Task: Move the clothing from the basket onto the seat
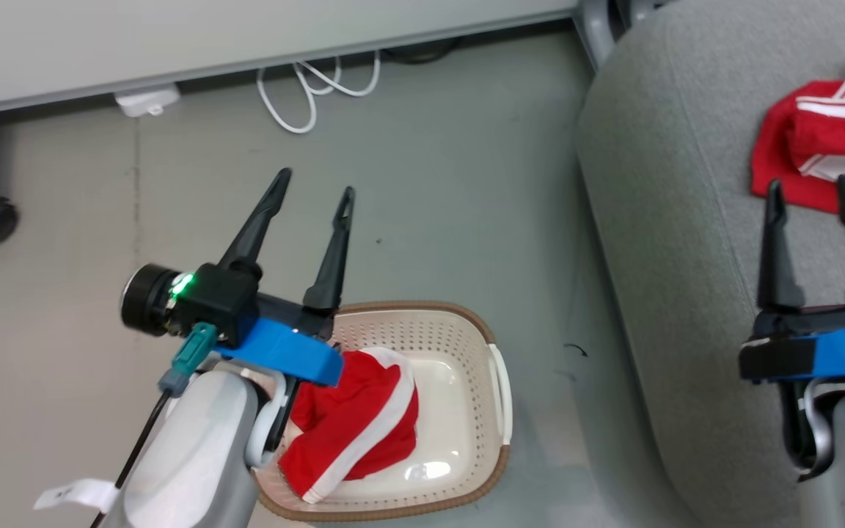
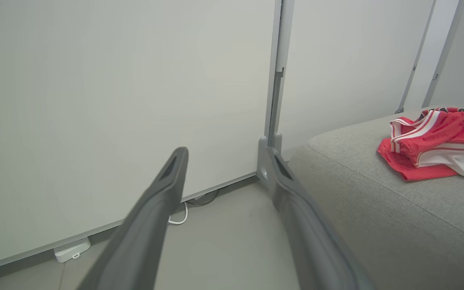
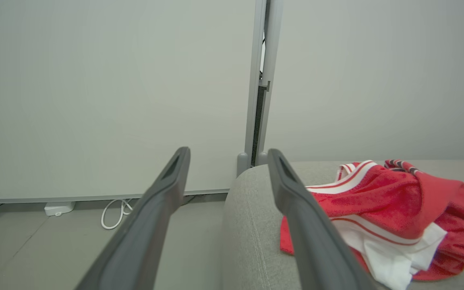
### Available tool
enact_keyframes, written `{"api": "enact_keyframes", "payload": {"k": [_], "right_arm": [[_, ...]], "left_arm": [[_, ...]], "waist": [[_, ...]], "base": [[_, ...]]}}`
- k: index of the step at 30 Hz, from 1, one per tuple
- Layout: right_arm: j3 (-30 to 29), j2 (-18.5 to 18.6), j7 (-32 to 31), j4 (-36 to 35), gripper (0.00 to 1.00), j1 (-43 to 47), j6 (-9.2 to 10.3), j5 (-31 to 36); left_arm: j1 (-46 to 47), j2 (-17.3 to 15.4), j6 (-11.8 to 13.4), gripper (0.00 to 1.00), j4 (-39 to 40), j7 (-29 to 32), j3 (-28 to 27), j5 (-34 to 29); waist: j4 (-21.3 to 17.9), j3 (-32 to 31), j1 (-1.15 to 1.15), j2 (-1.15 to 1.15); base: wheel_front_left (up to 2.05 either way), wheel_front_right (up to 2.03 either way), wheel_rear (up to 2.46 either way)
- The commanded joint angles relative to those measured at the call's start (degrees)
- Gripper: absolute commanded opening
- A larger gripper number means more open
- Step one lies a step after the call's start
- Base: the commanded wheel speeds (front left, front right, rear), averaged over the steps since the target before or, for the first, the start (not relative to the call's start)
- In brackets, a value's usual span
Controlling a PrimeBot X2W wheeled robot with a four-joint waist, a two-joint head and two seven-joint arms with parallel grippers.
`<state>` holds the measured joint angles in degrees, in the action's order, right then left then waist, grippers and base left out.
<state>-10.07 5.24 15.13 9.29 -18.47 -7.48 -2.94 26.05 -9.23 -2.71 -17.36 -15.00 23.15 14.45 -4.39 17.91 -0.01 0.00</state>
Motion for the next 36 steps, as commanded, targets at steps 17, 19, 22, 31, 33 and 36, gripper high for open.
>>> {"api": "enact_keyframes", "payload": {"k": [17, 19, 22, 31, 33, 36], "right_arm": [[4.30, -1.73, 0.03, -3.19, 1.00, 8.42, -0.03, -0.24], [4.63, -1.95, 0.03, -2.97, 1.00, 9.51, -0.03, -0.39], [4.73, -2.14, 0.03, -2.78, 1.00, 11.03, -0.03, -0.44], [4.74, -2.38, 0.03, -3.43, 1.00, 14.81, -0.03, -2.12], [4.79, -2.37, 0.03, -3.52, 1.00, 15.42, -0.03, -2.37], [4.77, -2.37, 0.04, -3.35, 1.00, 15.94, -0.03, -2.74]], "left_arm": [[-12.54, 3.49, -1.29, 1.00, 2.84, -0.23, -12.79, -3.55], [-13.65, 3.91, -1.46, 1.00, 2.88, -0.23, -13.66, -3.88], [-15.11, 4.41, -1.77, 1.00, 2.89, -0.23, -14.89, -4.36], [-19.31, 5.23, -2.65, 1.00, 3.72, -0.22, -18.45, -5.84], [-19.96, 5.40, -2.74, 1.00, 3.90, -0.23, -18.96, -6.07], [-20.79, 5.58, -2.97, 1.00, 4.07, -0.23, -19.61, -6.53]], "waist": [[7.58, -8.92, 0.01, 0.00], [7.95, -9.75, 0.01, 0.00], [8.38, -11.09, 0.01, 0.00], [8.51, -14.20, 0.01, 0.00], [8.36, -14.54, 0.01, 0.00], [8.11, -14.98, 0.01, 0.00]], "base": [[0.00, 0.00, 0.00], [0.00, 0.00, 0.00], [0.00, 0.00, 0.00], [0.00, 0.00, 0.00], [0.00, 0.00, 0.00], [0.00, 0.00, 0.00]]}}
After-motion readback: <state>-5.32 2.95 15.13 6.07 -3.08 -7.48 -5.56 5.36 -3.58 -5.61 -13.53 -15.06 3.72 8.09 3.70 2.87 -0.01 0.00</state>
